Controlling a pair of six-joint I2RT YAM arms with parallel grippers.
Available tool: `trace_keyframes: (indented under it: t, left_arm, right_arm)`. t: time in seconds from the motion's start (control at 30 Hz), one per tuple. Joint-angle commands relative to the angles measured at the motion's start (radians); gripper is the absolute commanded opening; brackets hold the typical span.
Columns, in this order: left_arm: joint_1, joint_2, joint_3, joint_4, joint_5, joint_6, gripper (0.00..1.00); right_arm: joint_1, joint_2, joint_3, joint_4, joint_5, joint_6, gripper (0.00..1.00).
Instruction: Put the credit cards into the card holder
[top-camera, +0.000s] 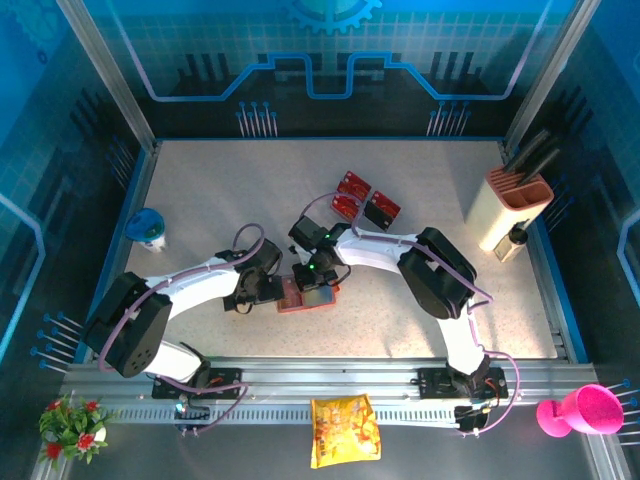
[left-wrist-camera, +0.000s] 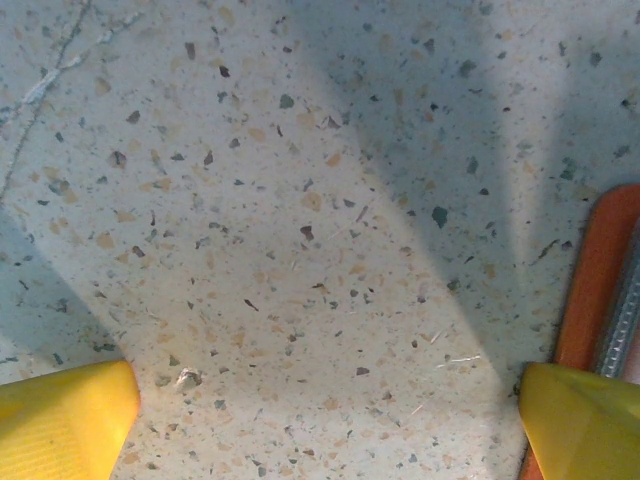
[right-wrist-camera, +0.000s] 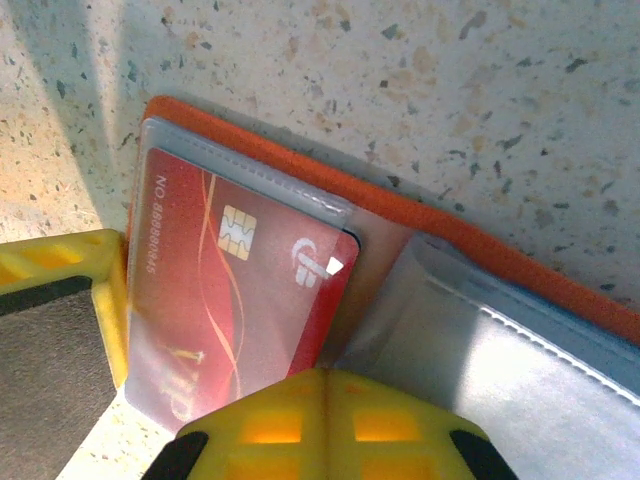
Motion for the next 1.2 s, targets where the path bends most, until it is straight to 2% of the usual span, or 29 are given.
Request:
trace_keyframes:
  t: [0.0, 0.2, 0.37, 0.73, 1.17]
  left_arm:
    - [0.004, 0.038, -0.048, 0.058, 0.029, 0.004, 0.99]
    - [0.003, 0.028, -0.042, 0.060, 0.030, 0.002, 0.99]
    - [0.004, 0.002, -0.011, 0.034, 0.026, 0.005, 0.99]
    - [0.022, -0.068, 0.103, -0.040, 0.000, 0.039, 0.99]
    - [0.005, -0.103, 0.185, -0.031, 0.032, 0.011, 0.99]
  right_arm:
    - [0.034, 0.036, 0.029, -0.018, -0.035, 0.001, 0.05]
    - [0.031, 0.031, 0.037, -0.017, -0.057, 0.007, 0.05]
    - [-0.005, -0.040, 0.016, -0.011, -0.061, 0.018, 0.06]
    - [-0.099, -0.208, -0.075, -0.014, -0.040, 0.008, 0.19]
    - [-0.205, -0.262, -0.158, 0.000, -0.026, -0.043, 0.21]
